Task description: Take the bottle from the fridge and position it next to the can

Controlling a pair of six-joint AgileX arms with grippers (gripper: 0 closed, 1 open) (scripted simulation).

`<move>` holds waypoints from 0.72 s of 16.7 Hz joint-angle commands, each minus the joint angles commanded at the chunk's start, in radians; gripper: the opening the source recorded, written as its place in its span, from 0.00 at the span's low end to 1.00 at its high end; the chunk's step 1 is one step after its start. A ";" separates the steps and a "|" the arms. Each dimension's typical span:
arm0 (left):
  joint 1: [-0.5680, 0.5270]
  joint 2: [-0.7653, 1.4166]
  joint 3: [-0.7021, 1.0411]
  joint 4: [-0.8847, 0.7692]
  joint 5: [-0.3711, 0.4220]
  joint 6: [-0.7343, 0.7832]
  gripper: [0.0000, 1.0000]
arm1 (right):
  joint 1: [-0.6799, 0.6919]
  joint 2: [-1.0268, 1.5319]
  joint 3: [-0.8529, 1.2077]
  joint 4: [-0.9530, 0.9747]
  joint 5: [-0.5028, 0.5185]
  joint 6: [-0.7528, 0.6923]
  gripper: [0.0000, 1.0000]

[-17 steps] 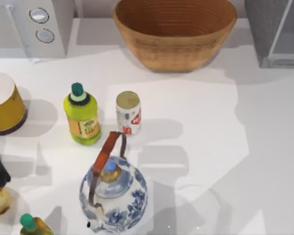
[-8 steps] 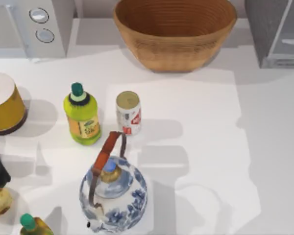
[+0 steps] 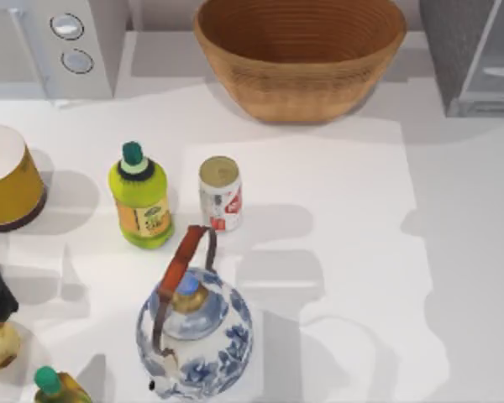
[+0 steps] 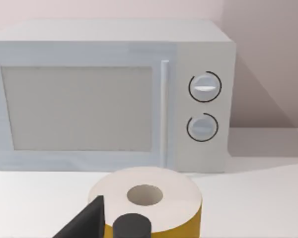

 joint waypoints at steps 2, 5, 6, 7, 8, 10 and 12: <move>0.000 0.000 0.000 0.000 0.000 0.000 1.00 | 0.032 0.019 0.002 0.018 0.033 0.000 0.00; 0.000 0.000 0.000 0.000 0.000 0.000 1.00 | 0.159 0.077 0.003 0.071 0.161 0.000 0.00; 0.000 0.000 0.000 0.000 0.000 0.000 1.00 | 0.222 0.100 0.002 0.092 0.223 0.000 0.00; 0.000 0.000 0.000 0.000 0.000 0.000 1.00 | 0.292 0.124 0.001 0.115 0.293 0.000 0.00; 0.000 0.000 0.000 0.000 0.000 0.000 1.00 | 0.372 0.147 -0.001 0.139 0.370 0.000 0.00; 0.000 0.000 0.000 0.000 0.000 0.000 1.00 | 0.543 0.190 -0.006 0.188 0.538 0.000 0.00; 0.000 0.000 0.000 0.000 0.000 0.000 1.00 | 0.716 0.225 -0.014 0.232 0.708 -0.001 0.00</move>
